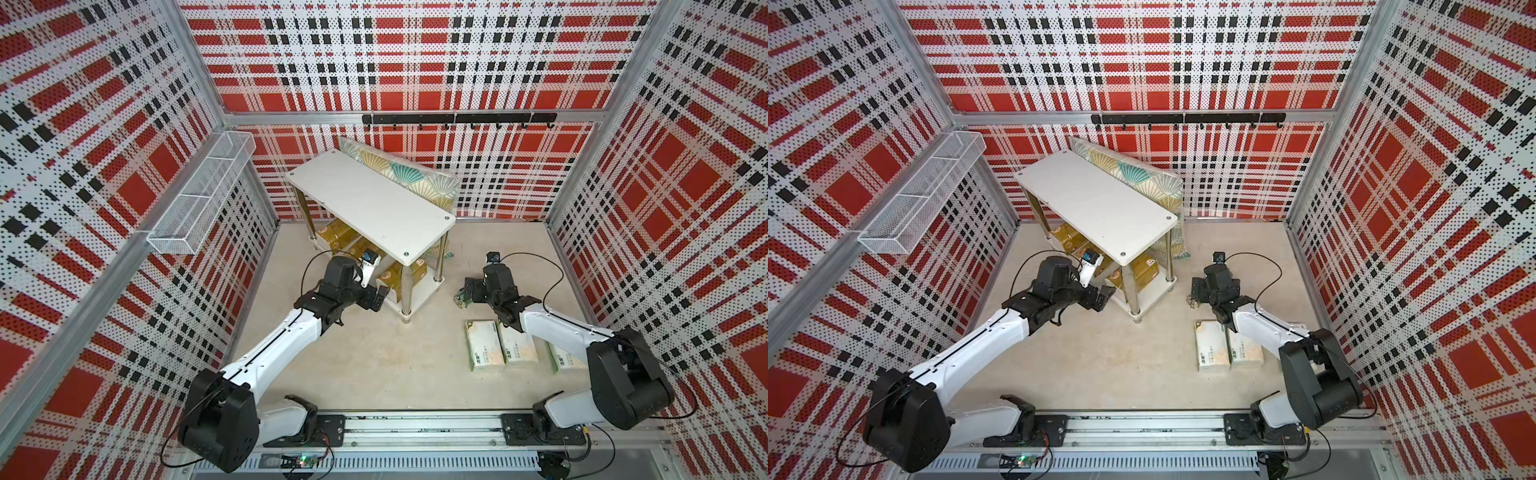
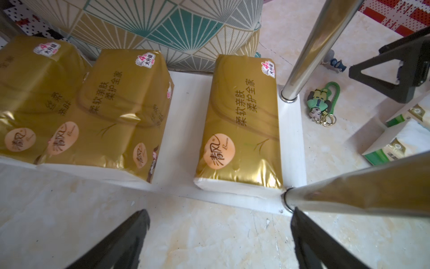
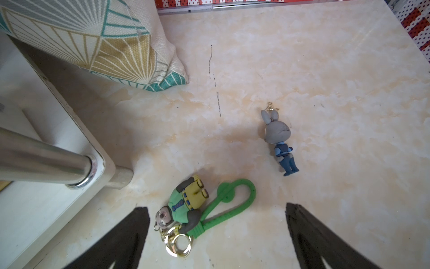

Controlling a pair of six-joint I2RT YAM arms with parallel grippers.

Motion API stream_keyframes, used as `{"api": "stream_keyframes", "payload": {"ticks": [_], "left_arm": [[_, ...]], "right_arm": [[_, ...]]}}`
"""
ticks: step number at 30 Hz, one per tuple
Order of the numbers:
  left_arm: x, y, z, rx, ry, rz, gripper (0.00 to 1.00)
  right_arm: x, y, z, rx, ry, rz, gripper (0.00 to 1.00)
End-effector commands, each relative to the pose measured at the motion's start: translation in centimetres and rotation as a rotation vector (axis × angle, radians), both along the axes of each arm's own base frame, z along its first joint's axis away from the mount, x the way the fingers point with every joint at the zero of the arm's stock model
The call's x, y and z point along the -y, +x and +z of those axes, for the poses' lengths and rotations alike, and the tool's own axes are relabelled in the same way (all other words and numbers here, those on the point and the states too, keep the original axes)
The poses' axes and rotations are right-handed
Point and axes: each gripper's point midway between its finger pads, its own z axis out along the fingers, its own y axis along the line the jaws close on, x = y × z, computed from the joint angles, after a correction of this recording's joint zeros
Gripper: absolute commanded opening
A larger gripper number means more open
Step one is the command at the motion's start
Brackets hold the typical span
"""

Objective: Place the tissue boxes on the shelf by color
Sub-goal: Place a box of tissues on the shelf, then pick up the box of tissues from the center of the board.

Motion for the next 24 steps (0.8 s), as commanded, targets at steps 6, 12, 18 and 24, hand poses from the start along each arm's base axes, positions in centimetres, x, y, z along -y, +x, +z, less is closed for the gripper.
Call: {"api": "stream_keyframes", "payload": {"ticks": [6, 12, 18, 24], "left_arm": [[-6.3, 1.4, -0.3, 0.005, 0.014, 0.33, 0.99], [-10.4, 1.1, 2.1, 0.036, -0.159, 0.592, 0.99], [-12.0, -0.6, 1.1, -0.041, -0.264, 0.763, 0.99], [-11.5, -2.3, -1.2, -0.126, -0.282, 0.815, 0.99]], "right_arm": [[-0.4, 0.7, 1.2, 0.028, 0.019, 0.011, 1.0], [-0.5, 0.0, 1.2, 0.008, 0.005, 0.041, 1.0], [-0.7, -1.0, 0.9, -0.036, -0.001, 0.078, 1.0], [-1.7, -2.6, 0.2, -0.117, 0.023, 0.151, 1.0]]}}
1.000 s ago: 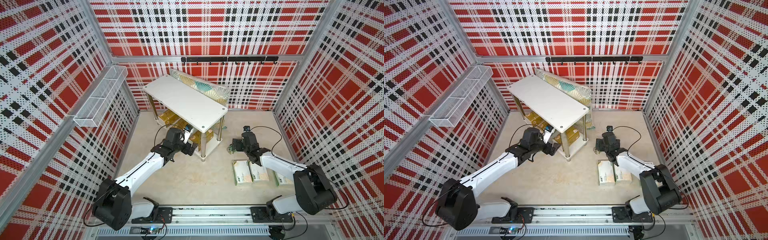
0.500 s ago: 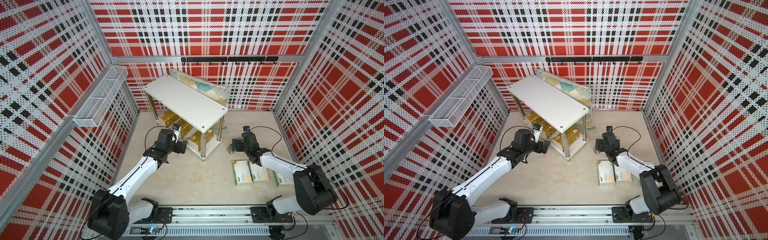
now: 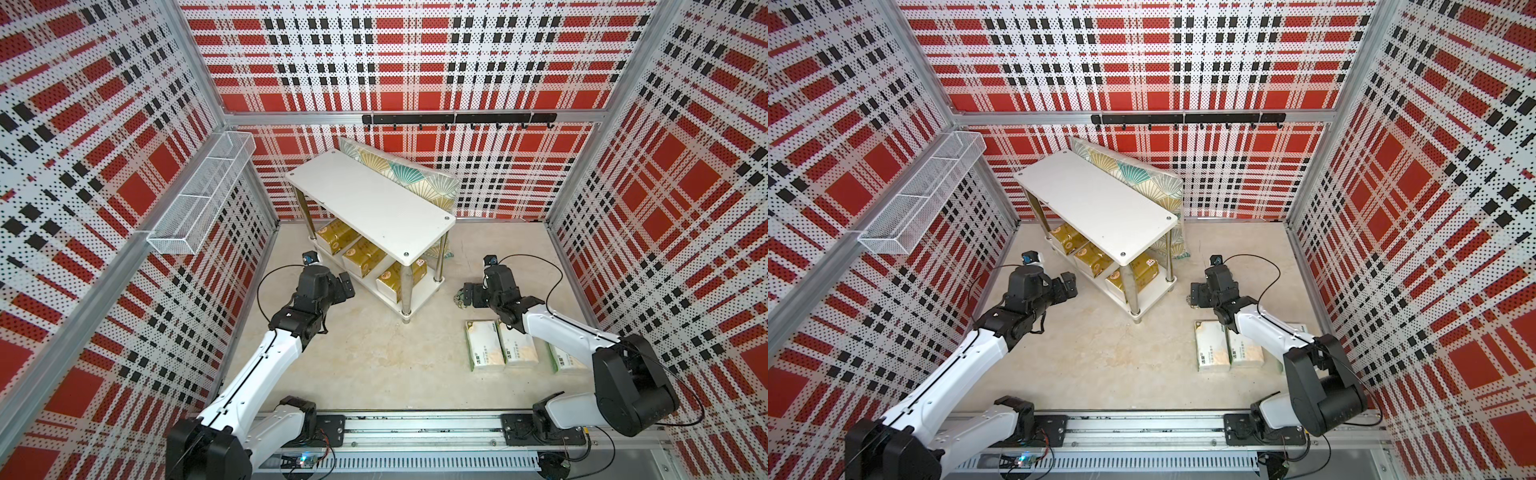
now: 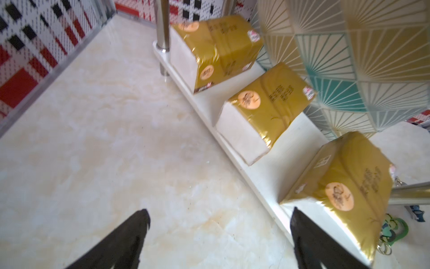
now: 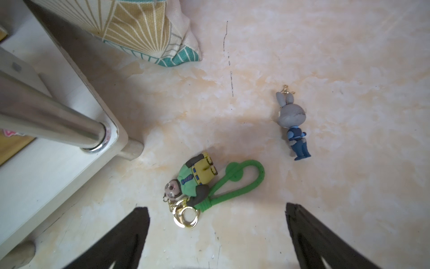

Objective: Place the tissue boxes on the shelf by color
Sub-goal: Pick up the box of tissues from the center of the board.

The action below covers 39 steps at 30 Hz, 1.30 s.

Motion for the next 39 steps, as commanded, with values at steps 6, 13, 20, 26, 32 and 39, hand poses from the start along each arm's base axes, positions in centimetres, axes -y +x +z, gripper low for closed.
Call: {"api": "stream_keyframes", "payload": {"ticks": [6, 13, 20, 26, 32, 39], "left_arm": [[3.3, -3.7, -1.6, -0.069, 0.018, 0.031, 0.99], [7.0, -7.9, -3.7, -0.09, 0.008, -0.024, 0.99], [11.3, -12.3, -6.9, -0.114, -0.035, -0.144, 0.98], [16.8, -14.2, -8.8, -0.092, 0.076, -0.351, 0.99], [20.1, -14.9, -9.3, -0.073, 0.079, -0.473, 1.0], [21.2, -14.7, -8.2, -0.046, 0.071, -0.507, 1.0]], "right_arm": [[-0.3, -2.2, 1.1, -0.095, 0.008, 0.051, 1.0], [0.2, -4.8, 0.1, -0.208, 0.024, 0.029, 1.0], [0.6, -6.9, -0.6, -0.284, 0.006, 0.019, 0.97], [0.4, -8.1, -1.4, -0.335, 0.003, 0.011, 0.94], [0.1, -9.3, -1.6, -0.35, 0.007, 0.011, 0.94], [0.3, -10.5, -2.8, -0.391, -0.011, 0.0, 0.94]]}}
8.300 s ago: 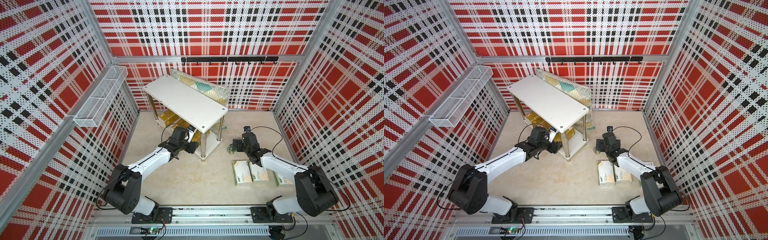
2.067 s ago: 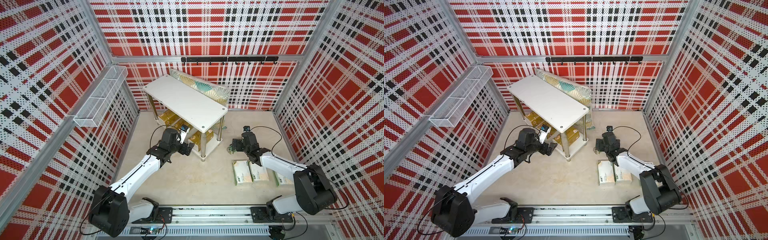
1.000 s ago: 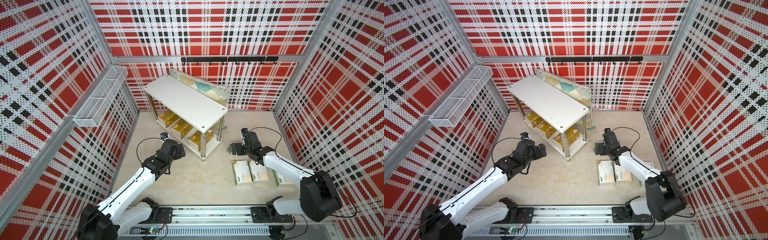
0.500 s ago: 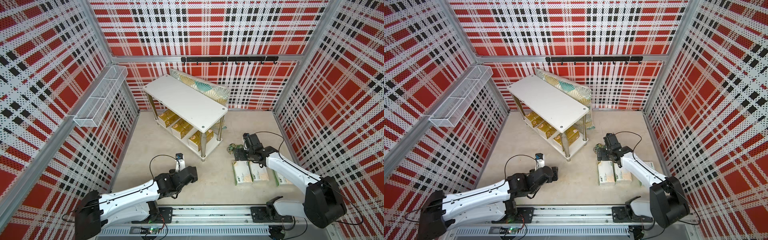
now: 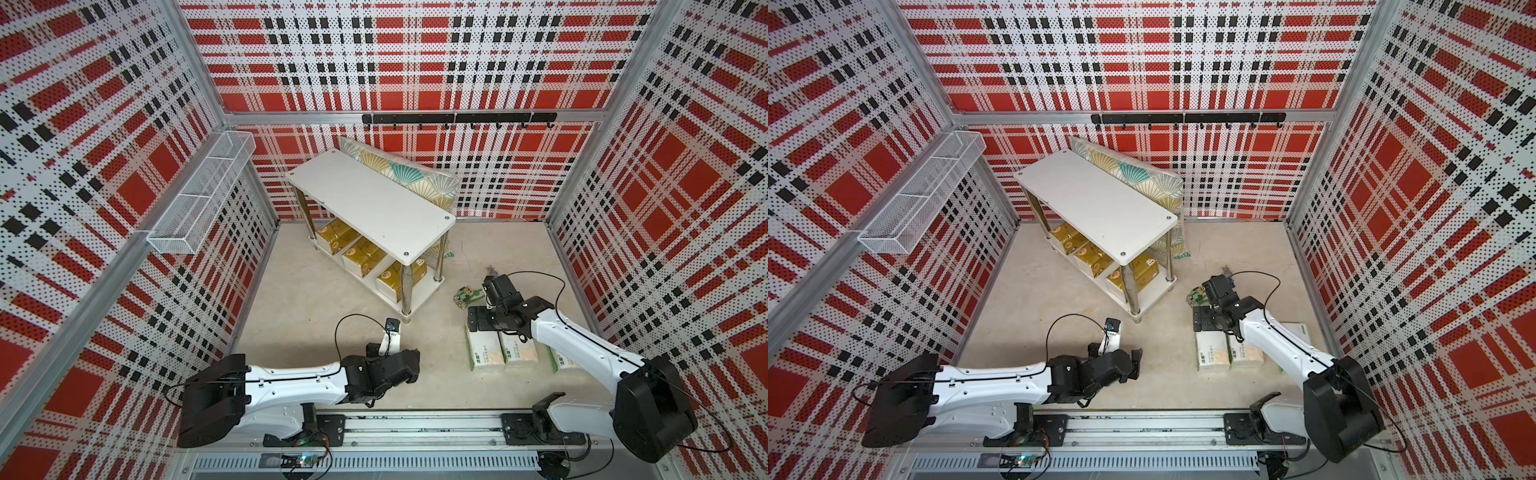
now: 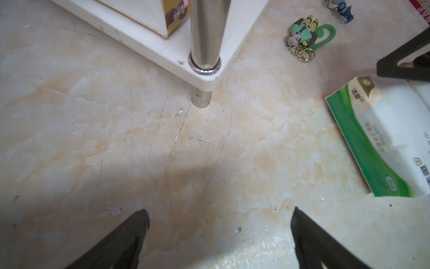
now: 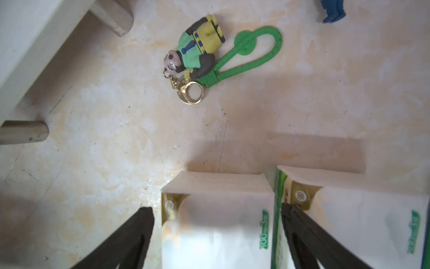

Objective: Place the tissue boxes on the shelf by color
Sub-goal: Pick up the box of tissues from the center of the board.

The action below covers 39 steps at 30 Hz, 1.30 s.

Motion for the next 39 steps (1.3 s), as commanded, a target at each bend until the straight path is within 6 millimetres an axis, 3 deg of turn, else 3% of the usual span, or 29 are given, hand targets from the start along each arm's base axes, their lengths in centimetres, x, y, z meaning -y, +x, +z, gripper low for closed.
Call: {"api": "stream_keyframes", "payload": {"ticks": [1, 26, 34, 39], "left_arm": [[1.6, 0.4, 1.8, 0.038, -0.038, -0.035, 1.0], [3.3, 0.6, 2.9, 0.078, -0.01, -0.114, 1.0], [5.1, -0.2, 3.6, 0.115, -0.013, -0.192, 1.0], [6.6, -1.5, 3.7, 0.155, 0.016, -0.272, 1.0]], "right_arm": [[0.3, -1.1, -0.6, -0.023, -0.016, -0.012, 0.95], [-0.7, -1.4, -3.1, -0.042, -0.031, -0.051, 1.0], [-0.1, -1.5, -4.5, -0.056, -0.055, -0.097, 0.99], [-0.2, -1.5, -4.9, -0.071, -0.04, -0.141, 0.91]]}}
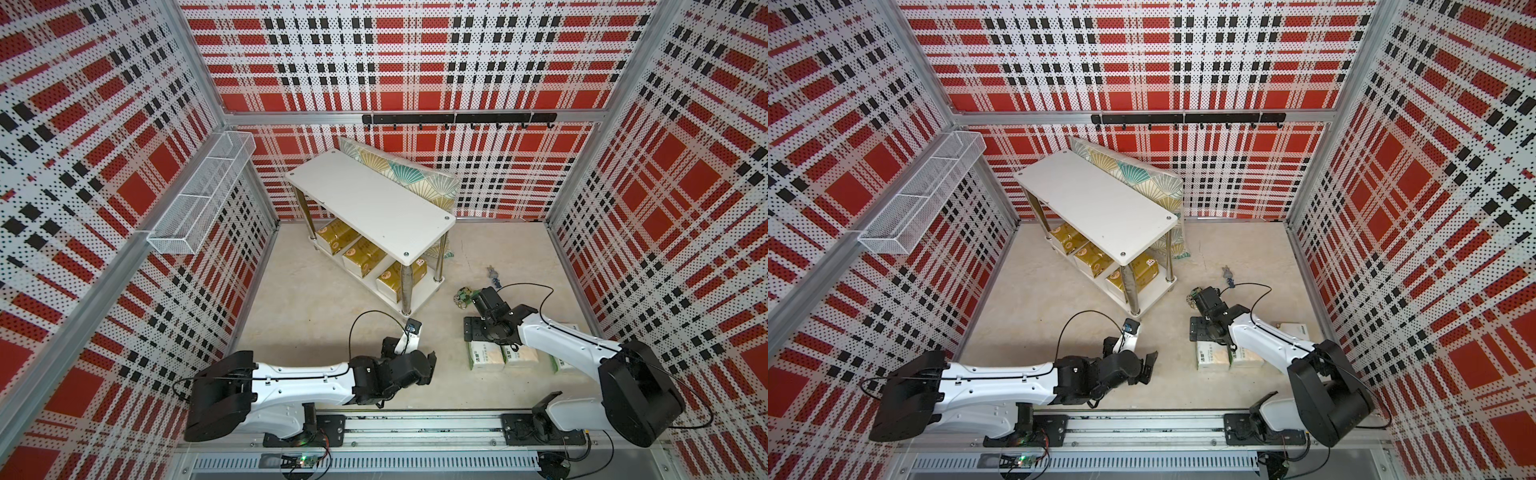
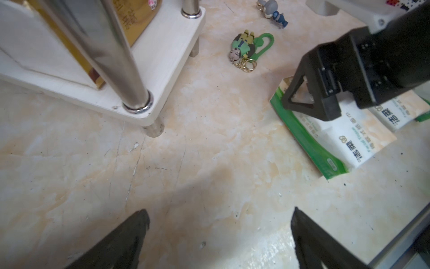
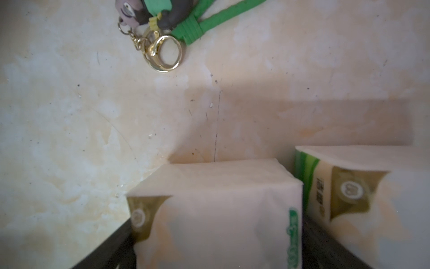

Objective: Place the tissue boxes on the shelf by color
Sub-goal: Pick up the box of tissues from the center of the board.

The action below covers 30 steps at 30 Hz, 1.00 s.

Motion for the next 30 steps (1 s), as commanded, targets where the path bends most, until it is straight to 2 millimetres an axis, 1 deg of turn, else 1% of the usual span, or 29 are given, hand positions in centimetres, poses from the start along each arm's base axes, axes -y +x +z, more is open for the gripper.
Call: {"api": "stream_keyframes", "payload": {"ticks": [1, 4, 7, 10, 15, 17, 21, 25, 30], "left_arm": [[1.9, -0.7, 1.2, 0.05, -0.017, -0.066, 1.0], [2.6, -1.3, 1.3, 0.057, -0.027, -0.108, 1.0], [3.1, -1.4, 1.5, 0.063, -0.038, -0.135, 0.99], [3.6, -1.6, 1.9, 0.076, -0.051, -0.153, 0.99], [5.2, -2.7, 2.9, 0.123, -0.034, -0.193, 0.99], [5.5, -3.0, 2.9, 0.142, -0.016, -0.191, 0.99], [6.1, -3.4, 2.0, 0.144, -0.02, -0.202, 0.99], [7.1, -3.6, 1.7, 0.156, -0.028, -0.233, 0.99], [8.1, -3.7, 1.6, 0.19, -0.03, -0.263, 0.99]], "right_arm": [[0.2, -0.2, -0.8, -0.015, -0.004, -0.048, 0.91], [0.2, -0.2, -0.7, -0.011, 0.006, -0.076, 0.89], [0.1, -0.1, -0.4, 0.001, 0.025, -0.103, 0.88], [0.0, -0.1, -0.2, 0.007, 0.046, -0.13, 0.87], [-0.3, -0.3, 0.2, 0.014, 0.118, -0.206, 0.86], [-0.4, -0.3, 0.3, 0.016, 0.144, -0.238, 0.85], [-0.1, -0.1, 0.7, 0.022, 0.145, -0.292, 0.85], [-1.1, -0.1, 0.8, 0.01, 0.217, -0.323, 0.82], [-2.1, 0.1, 1.6, 0.015, 0.242, -0.323, 0.79]]}}
